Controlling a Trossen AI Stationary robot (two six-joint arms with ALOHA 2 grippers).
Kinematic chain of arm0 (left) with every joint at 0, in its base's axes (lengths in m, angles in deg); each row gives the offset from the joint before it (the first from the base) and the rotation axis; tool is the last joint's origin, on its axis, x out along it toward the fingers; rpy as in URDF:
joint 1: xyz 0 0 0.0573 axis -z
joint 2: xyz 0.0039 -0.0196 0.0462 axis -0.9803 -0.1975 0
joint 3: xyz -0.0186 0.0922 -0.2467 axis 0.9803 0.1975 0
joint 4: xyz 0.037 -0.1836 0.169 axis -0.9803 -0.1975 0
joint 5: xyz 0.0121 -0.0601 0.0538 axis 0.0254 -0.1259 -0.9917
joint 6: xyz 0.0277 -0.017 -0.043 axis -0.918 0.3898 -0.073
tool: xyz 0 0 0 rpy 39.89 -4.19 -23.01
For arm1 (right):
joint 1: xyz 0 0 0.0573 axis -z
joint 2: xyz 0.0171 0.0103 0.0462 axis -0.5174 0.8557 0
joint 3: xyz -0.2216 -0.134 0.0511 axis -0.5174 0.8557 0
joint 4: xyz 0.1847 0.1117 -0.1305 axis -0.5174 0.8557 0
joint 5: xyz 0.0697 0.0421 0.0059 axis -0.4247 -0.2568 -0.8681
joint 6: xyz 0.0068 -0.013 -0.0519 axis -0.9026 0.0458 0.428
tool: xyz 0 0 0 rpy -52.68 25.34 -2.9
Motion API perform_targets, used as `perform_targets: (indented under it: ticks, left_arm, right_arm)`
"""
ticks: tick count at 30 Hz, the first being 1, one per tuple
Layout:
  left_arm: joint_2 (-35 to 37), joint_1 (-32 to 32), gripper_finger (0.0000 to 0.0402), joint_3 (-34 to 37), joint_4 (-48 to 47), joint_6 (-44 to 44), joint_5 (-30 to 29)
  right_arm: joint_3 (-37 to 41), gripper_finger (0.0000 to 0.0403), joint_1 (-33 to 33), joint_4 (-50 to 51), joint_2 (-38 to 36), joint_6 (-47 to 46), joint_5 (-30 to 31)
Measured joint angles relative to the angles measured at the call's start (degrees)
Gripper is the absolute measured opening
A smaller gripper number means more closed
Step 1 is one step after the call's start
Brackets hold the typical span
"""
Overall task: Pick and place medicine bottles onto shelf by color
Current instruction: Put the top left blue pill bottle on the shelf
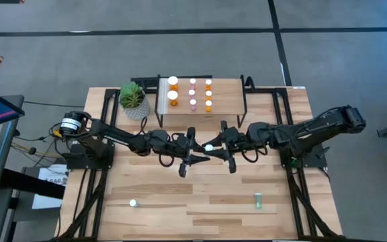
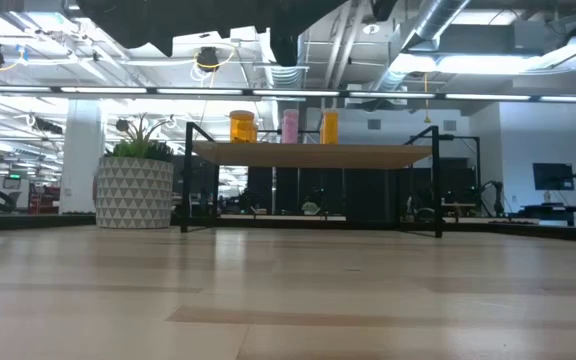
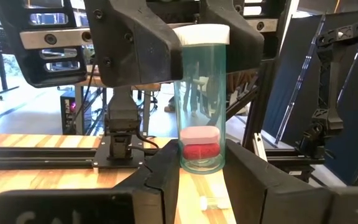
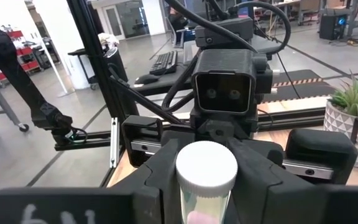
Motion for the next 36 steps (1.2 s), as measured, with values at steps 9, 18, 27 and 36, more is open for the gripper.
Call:
perform_targets:
  ticks: [9,18,27,36]
  left_arm:
    - [0.6,0.0,0.0174,0.0,-3.1,0.1,-1.9]
    - [7.1,0.0,0.0231,0.0,-18.0,-3.3,-12.0]
    - [14.5,0.8,0.0233,4.3,-20.4,-8.0,-22.6]
    - [23.7,0.9,0.0233,16.5,-4.3,-7.9,-22.5]
  right_arm:
    - [0.0,0.0131,1.2,1.4,0.0,-0.3,-0.1]
    - [0.0,0.0135,4.3,4.6,-1.1,-0.2,-0.1]
    - [0.0,0.0134,12.2,13.4,-9.2,3.5,0.0]
    - [0.0,0.0138,28.3,14.5,-11.2,9.9,0.2]
